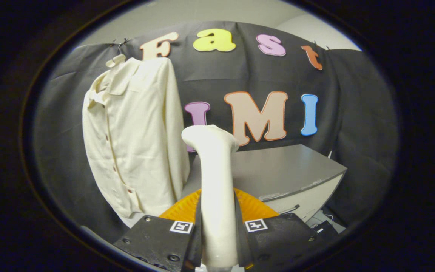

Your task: Iron the clothes twice with a garment steamer, once on the left side and once on the right side.

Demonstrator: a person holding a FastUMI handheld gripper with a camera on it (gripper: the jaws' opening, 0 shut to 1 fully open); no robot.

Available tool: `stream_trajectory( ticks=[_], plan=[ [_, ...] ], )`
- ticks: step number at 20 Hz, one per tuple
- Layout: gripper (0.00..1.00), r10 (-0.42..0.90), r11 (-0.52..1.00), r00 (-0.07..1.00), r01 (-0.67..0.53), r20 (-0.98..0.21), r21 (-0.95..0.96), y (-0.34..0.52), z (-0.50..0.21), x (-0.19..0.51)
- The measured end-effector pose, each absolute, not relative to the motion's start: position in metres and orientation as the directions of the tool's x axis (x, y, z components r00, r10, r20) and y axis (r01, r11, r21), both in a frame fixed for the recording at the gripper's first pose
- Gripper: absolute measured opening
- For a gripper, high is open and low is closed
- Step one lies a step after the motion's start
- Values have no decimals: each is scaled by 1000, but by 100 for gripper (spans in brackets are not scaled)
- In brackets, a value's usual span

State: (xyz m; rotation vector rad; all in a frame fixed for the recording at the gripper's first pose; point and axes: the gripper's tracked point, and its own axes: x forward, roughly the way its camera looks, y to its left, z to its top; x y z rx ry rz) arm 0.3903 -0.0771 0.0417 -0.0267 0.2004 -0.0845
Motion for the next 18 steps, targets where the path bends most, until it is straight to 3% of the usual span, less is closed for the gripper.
stream_trajectory(
  ticks=[9,18],
  plan=[
    [36,8,999,994,-12,-108,-35,140,70,348],
    [35,77,995,995,-73,-61,61,229,81,371]
  ],
)
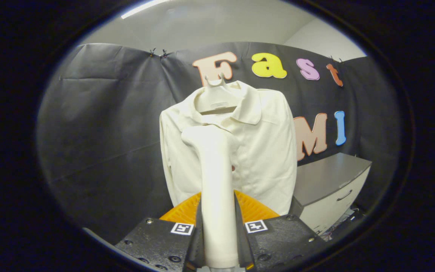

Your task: Iron the clothes twice with a garment steamer, once on the left side and once on the right side.

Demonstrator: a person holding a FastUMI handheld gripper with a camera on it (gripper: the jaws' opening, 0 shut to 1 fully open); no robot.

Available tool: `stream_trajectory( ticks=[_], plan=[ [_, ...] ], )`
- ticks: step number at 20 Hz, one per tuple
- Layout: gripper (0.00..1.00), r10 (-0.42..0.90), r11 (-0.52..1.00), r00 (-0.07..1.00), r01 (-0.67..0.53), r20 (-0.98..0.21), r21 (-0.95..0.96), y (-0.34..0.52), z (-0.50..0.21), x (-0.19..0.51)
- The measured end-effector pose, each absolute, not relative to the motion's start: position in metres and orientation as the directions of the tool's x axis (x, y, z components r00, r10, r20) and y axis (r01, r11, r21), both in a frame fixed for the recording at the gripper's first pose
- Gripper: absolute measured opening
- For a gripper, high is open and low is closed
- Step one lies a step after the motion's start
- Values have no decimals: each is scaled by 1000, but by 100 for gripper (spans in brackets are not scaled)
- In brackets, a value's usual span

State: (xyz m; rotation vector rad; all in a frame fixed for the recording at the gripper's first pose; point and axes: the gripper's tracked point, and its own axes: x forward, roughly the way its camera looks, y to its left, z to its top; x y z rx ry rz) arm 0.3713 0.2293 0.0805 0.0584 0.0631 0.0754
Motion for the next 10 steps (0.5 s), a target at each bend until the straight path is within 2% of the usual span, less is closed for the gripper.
stream_trajectory(
  ticks=[4,10],
  plan=[
    [35,112,991,990,-105,-81,86,258,67,394],
    [35,94,995,989,-95,-112,-6,275,40,427]
  ],
)
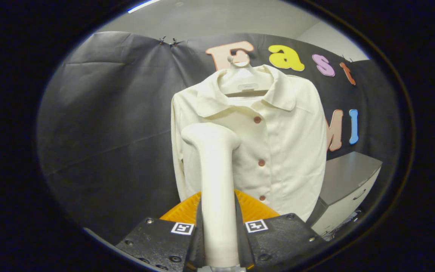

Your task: Iron the clothes twice with a garment steamer, once on the left side and once on the right side.

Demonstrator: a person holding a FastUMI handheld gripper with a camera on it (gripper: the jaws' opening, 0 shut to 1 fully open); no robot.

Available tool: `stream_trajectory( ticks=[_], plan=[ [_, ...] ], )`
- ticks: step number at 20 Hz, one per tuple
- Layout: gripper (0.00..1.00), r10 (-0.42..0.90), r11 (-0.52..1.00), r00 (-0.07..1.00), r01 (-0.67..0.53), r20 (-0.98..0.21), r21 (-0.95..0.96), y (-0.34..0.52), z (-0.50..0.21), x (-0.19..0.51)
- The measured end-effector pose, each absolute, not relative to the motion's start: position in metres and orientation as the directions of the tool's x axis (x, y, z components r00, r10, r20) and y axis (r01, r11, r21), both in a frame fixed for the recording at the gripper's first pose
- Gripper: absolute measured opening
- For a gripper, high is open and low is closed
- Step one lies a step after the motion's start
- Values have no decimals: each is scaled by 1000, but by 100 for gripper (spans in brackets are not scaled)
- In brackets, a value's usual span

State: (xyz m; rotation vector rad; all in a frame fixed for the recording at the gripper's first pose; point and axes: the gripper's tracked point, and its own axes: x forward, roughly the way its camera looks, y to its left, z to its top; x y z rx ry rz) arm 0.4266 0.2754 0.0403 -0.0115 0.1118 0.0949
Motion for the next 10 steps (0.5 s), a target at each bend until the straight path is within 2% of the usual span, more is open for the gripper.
stream_trajectory(
  ticks=[4,10],
  plan=[
    [35,82,995,977,-91,-198,-39,272,-6,441],
    [35,45,998,964,-57,-262,-39,259,-61,456]
  ],
)
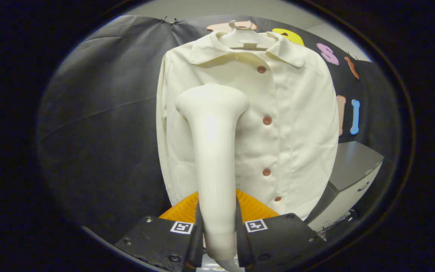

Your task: Iron the clothes twice with a garment steamer, once on the left side and once on the right side.

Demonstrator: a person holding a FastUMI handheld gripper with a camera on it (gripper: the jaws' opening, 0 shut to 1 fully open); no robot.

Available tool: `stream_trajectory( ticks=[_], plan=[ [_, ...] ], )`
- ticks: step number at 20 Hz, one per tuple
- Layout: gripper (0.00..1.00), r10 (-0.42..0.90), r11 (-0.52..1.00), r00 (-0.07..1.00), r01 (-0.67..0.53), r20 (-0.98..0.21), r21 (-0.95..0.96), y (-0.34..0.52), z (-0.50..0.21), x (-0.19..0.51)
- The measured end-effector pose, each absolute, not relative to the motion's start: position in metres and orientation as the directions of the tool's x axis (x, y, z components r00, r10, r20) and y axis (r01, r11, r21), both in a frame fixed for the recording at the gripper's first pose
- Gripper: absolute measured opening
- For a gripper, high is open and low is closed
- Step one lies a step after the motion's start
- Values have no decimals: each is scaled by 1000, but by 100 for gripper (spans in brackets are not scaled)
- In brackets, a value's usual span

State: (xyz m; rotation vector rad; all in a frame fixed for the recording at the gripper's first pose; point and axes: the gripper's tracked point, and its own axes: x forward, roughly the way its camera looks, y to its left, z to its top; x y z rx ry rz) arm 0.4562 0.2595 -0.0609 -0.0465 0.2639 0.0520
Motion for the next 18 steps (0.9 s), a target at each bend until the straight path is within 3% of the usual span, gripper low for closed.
stream_trajectory(
  ticks=[18],
  plan=[
    [34,40,999,858,-35,-513,19,263,-216,454]
  ],
)
